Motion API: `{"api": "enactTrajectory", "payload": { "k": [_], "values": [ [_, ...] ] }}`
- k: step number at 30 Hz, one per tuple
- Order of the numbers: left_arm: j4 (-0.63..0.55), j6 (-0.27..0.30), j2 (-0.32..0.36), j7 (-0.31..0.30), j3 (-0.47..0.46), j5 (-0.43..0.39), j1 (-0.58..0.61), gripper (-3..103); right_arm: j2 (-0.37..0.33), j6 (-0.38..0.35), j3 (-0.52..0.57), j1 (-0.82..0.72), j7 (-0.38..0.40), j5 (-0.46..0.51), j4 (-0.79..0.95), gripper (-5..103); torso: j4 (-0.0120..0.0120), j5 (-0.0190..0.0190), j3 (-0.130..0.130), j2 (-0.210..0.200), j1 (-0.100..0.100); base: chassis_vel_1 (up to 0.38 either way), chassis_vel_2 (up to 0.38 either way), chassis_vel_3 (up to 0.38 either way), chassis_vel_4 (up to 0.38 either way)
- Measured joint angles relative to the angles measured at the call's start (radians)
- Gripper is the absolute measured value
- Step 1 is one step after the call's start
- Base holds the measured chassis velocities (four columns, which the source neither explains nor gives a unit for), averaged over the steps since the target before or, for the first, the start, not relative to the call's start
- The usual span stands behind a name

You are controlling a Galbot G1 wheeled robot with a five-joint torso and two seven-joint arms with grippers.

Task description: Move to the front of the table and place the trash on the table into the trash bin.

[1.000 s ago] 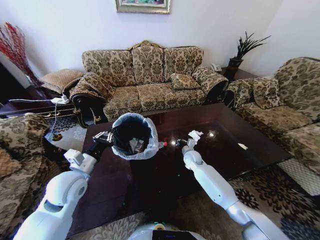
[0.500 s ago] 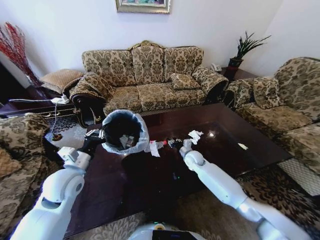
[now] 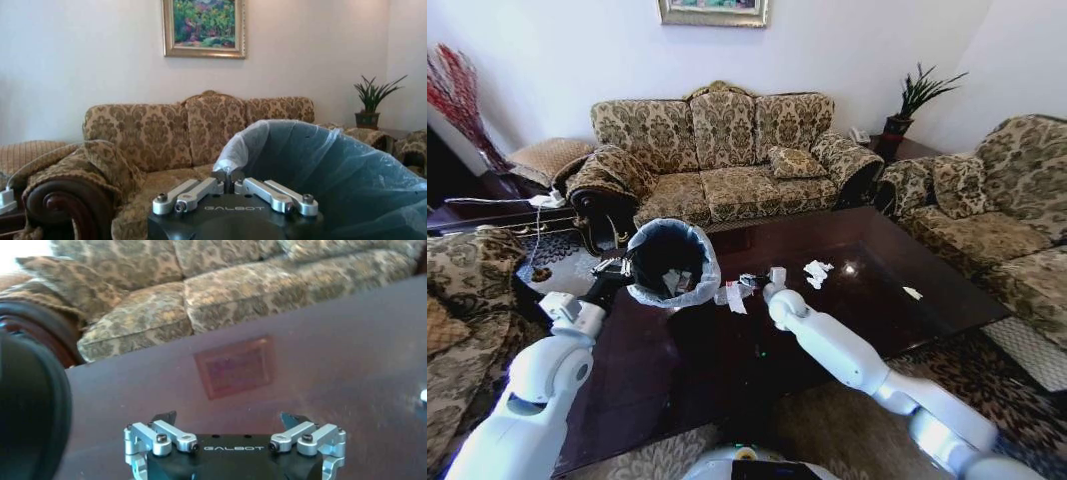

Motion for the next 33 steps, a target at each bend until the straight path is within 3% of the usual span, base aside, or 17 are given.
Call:
{"api": "enactTrajectory", "payload": {
  "k": [11,22,33],
  "values": [
    [0.067,-0.006,0.021,-0.014,-0.050,0.003,-0.024,2,0.184,0.020,0.008,-0.005,0.130,0.009,-0.104,100,0.0003,0.0001,0.000,0.000,0.000,0.000,0.000,0.000,0.000],
    [0.132,-0.016,0.037,-0.013,-0.085,-0.011,-0.052,2,0.247,0.057,0.038,-0.037,0.218,0.025,-0.159,100,0.0002,0.0001,0.000,0.000,0.000,0.000,0.000,0.000,0.000],
    [0.139,-0.016,0.050,-0.003,-0.076,-0.030,-0.078,2,0.273,0.073,0.114,-0.075,0.200,0.087,-0.201,100,0.0001,0.0003,0.000,0.000,0.000,0.000,0.000,0.000,0.000]
  ]
}}
